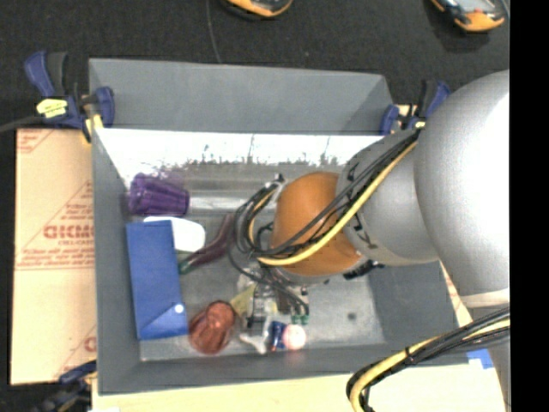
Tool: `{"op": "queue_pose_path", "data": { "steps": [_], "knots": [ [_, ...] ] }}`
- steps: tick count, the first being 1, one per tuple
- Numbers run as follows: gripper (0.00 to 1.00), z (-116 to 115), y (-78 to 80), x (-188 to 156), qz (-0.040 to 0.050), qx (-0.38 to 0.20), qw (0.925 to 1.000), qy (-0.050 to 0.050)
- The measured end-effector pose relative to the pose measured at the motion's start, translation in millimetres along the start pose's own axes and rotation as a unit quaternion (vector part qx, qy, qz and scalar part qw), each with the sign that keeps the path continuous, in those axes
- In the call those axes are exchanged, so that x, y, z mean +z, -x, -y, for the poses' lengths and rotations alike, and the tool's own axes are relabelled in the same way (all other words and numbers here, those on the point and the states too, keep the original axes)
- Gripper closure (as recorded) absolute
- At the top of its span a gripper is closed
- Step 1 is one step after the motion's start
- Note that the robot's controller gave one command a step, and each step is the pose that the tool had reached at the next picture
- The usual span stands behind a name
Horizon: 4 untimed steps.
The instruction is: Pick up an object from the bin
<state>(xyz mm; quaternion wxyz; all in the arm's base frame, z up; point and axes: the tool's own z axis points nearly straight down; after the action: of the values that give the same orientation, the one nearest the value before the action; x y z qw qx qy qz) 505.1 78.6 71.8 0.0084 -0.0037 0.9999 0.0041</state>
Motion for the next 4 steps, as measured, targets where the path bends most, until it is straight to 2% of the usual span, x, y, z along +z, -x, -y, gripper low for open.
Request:
{"op": "queue_pose_path", "data": {
  "steps": [1,2,3,4],
  "knots": [
    [1.00,0.0,0.0,0.0,0.0000,0.001,1.0000,0.000],
    [1.00,-2.6,-2.8,-54.2,-0.0032,-0.005,1.0000,-0.001],
    [1.00,4.4,-0.3,-55.6,0.0040,-0.010,0.9999,0.000],
    [1.00,3.4,5.5,-90.3,-0.0044,-0.019,0.9998,-0.001]
  ]
}}
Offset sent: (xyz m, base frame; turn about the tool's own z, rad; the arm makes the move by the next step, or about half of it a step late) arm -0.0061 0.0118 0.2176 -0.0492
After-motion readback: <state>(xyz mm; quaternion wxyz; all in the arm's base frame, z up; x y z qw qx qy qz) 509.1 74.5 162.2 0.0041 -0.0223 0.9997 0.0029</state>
